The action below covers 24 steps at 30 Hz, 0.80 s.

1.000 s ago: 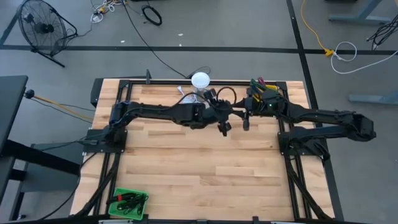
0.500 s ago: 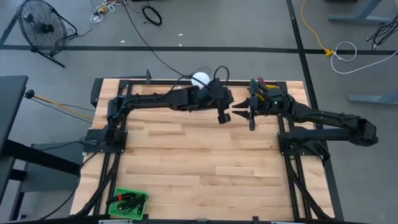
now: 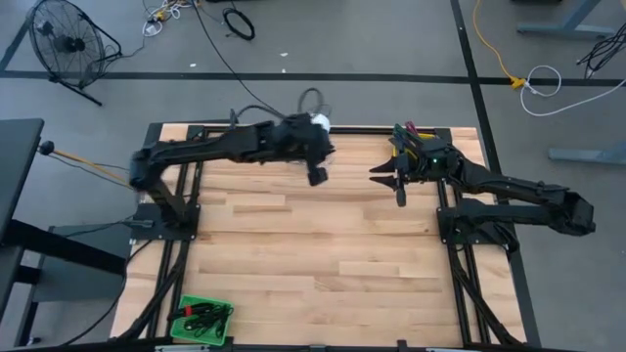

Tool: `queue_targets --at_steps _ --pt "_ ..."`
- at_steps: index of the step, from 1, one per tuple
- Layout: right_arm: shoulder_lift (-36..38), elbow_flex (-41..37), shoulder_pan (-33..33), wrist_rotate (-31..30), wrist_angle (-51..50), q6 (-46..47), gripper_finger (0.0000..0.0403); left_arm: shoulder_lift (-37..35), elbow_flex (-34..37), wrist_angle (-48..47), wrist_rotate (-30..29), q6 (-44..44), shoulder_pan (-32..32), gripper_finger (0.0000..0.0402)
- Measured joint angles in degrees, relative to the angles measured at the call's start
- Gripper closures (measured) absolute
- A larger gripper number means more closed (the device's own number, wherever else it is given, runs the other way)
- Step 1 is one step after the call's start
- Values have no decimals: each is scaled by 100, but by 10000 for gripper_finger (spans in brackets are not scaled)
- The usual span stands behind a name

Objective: Pick & Place USB Port
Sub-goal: Return to Home Position

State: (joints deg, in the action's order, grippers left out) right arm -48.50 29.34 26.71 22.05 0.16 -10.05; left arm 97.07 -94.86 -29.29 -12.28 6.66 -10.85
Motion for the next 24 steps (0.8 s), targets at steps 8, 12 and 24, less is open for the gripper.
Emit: queue_targets --at_steps 8,12,24 --pt "261 -306 34 875 110 49 298 -2250 2985 1683 656 184 -217 360" --pt "355 -306 51 1440 111 -20 298 -3266 4090 2037 1277 114 -301 360" --pt "536 -325 304 1295 -612 93 298 -6373 6594 2196 1256 -662 -405 360"
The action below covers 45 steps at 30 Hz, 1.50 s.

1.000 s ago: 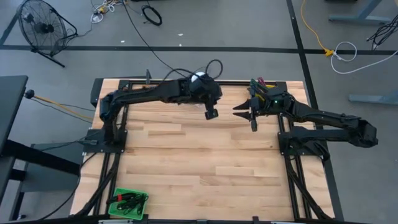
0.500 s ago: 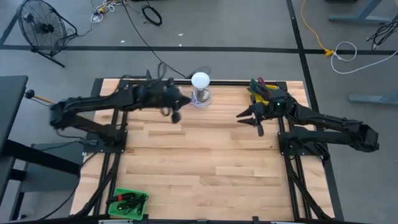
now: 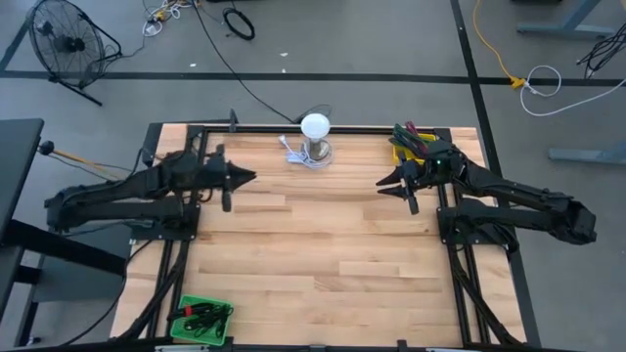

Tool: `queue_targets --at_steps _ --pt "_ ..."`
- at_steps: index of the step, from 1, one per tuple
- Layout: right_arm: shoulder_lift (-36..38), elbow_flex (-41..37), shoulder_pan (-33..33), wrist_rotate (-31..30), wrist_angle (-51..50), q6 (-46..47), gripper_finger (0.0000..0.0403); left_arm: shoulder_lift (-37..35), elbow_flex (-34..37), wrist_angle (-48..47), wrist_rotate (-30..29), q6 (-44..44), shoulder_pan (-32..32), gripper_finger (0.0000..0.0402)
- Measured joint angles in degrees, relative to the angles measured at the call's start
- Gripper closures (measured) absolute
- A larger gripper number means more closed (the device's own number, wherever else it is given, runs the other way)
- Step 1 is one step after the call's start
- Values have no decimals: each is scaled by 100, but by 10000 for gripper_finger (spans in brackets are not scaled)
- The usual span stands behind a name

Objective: Pick & Place USB Port
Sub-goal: Return to Home Position

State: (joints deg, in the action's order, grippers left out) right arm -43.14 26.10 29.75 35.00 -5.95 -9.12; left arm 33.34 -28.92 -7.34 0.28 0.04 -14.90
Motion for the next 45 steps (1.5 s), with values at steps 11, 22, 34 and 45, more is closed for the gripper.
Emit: queue_targets --at_steps 11,22,34,45 --pt "339 -1140 -5 -91 1512 933 298 -1792 1334 -17 -68 -543 5 360" --pt "1003 -2513 -1 -1258 3197 2118 298 -2623 2008 -15 -585 -995 0 360" --pt "1373 -2520 -880 -2775 2723 2111 298 -3124 2102 -410 -1472 -1119 0 360" --pt "1523 -2519 -2127 -4219 2961 2069 298 -3329 2102 -856 -1509 -1086 2 360"
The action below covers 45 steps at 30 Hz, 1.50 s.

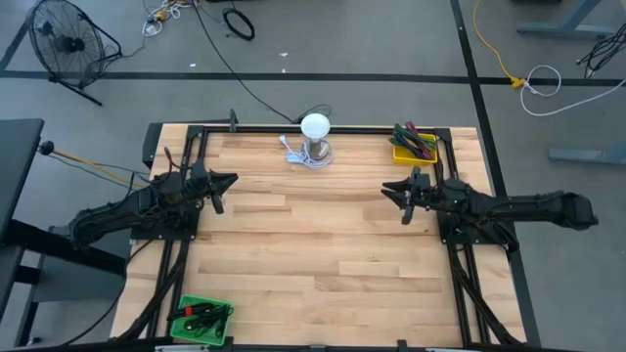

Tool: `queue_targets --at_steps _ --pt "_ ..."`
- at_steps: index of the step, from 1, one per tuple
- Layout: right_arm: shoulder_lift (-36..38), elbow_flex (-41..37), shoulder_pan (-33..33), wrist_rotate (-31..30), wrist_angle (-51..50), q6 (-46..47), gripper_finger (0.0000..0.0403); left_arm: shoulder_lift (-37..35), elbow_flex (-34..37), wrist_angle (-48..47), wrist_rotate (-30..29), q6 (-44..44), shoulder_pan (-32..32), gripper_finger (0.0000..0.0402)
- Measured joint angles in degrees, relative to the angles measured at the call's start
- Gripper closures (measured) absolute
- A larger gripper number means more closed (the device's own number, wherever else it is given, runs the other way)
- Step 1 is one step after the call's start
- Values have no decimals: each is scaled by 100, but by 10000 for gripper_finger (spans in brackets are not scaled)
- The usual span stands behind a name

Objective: Pick & Place USB Port
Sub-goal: Return to Home Position

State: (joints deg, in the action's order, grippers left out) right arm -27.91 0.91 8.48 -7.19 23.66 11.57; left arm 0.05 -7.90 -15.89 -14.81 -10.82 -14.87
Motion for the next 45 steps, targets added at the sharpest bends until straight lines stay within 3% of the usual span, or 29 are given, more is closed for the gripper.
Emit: queue_targets --at_steps 10,18,28,35,42,45 --pt "476 0 -861 -1089 360 -668 298 1 0 232 -172 297 0 360" --pt "1554 0 -1201 -1819 46 -1327 298 2 -33 312 -323 352 0 360" --pt "2756 0 -1386 -2182 -796 -1575 298 -1 -424 137 -255 550 0 360" --pt "2792 236 -1592 -2288 -867 -2061 298 1 -424 150 -179 582 4 360" --pt "2792 319 -1701 -2327 -1933 -1442 298 5 -407 179 1049 701 13 360" --pt "2790 319 -1712 -2386 -2085 -1286 298 5 -404 214 1013 654 13 360"
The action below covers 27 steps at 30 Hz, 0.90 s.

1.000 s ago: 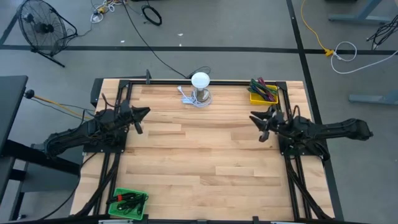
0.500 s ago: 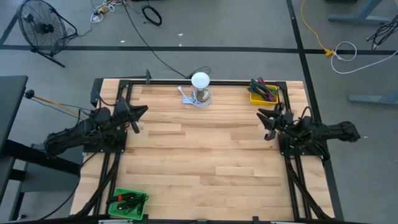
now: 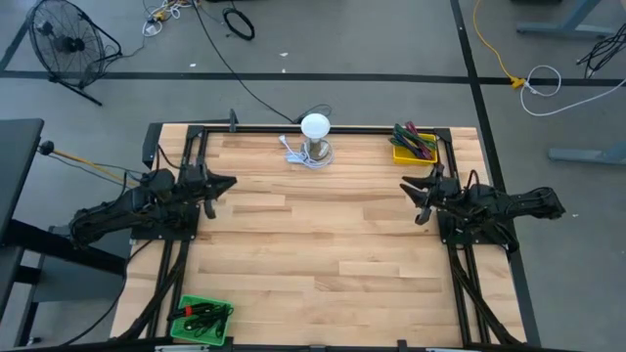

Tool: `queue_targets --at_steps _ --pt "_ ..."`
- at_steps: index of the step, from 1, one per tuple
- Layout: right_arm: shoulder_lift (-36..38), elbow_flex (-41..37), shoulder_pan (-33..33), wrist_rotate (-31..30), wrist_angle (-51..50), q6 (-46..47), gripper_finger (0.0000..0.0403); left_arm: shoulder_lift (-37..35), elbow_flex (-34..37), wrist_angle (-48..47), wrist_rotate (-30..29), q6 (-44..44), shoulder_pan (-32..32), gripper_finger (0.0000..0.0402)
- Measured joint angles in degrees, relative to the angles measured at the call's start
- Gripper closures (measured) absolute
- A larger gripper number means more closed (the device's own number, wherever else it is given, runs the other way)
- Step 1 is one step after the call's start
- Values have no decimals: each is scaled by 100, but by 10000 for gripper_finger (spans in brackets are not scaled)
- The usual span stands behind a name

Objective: Pick & Place USB Port
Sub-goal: Return to Home Position

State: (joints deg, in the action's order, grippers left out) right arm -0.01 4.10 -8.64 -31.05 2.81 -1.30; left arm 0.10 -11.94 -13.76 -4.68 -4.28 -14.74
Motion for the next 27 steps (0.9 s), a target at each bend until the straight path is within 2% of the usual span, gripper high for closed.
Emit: queue_targets --at_steps 4,8,12,20,24,27 --pt "2 0 0 2 27 -23 298 0 198 146 -546 -184 -2 360" --pt "2 0 0 26 -13 -16 298 0 813 923 -600 -264 103 360" --pt "2 0 0 61 -55 72 298 7 1138 1728 -813 -246 271 360" --pt "2 0 0 69 -448 184 298 55 1123 1675 -1106 -271 851 360" --pt "2 0 2 355 -440 235 298 53 1123 1689 -1522 -217 1231 360" --pt "2 0 2 673 -486 237 298 52 1123 1683 -1530 189 1420 360"
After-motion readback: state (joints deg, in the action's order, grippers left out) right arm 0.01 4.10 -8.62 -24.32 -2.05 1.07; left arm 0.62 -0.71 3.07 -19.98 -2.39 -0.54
